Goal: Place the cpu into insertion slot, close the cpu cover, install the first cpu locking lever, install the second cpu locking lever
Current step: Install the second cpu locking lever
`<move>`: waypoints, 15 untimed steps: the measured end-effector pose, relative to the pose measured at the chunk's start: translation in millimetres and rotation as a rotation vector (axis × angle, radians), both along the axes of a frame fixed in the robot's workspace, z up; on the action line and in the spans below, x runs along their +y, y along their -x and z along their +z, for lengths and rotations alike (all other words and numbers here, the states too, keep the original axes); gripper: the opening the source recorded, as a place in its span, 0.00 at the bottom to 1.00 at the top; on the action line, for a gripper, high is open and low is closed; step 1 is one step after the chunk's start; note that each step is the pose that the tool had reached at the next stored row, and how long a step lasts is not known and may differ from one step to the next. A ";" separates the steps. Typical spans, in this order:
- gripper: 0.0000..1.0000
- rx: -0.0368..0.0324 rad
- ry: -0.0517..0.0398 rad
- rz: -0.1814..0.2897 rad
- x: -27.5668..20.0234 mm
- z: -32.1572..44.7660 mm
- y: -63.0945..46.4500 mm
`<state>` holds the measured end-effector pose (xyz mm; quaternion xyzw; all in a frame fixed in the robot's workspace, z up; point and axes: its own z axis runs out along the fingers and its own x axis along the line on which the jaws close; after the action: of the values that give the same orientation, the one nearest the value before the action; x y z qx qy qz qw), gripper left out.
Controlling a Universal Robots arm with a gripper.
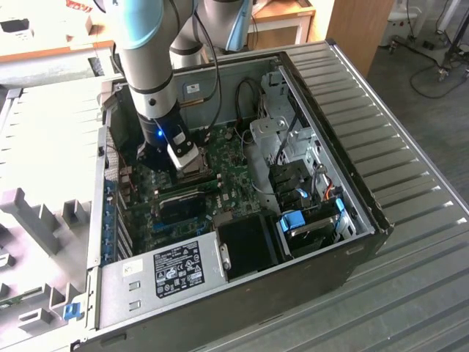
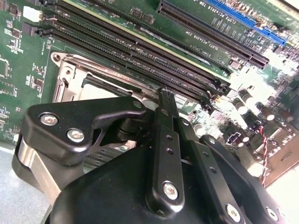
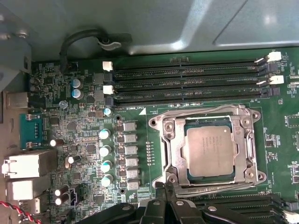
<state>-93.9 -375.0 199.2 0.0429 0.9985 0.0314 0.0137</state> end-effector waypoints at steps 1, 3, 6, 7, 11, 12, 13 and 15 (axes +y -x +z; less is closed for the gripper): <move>0.10 0.0000 -0.0014 0.000 0.0 0.0 0.0; 0.10 0.0000 -0.0065 0.000 -0.1 0.0 0.0; 0.10 -0.0001 -0.0247 0.000 -0.1 -0.1 0.0; 0.10 0.0001 -0.0309 0.000 -0.1 0.0 0.0; 0.10 -0.0003 -0.0351 0.000 0.0 -0.7 1.4; 0.10 -0.0001 -0.0349 0.000 0.0 -0.9 2.0; 0.10 0.0001 -0.0347 0.000 -0.1 -1.1 2.8; 0.10 -0.0001 -0.0350 0.000 -0.1 -1.7 4.0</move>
<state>-97.9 -375.1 197.5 0.0430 0.9978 0.0489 0.0130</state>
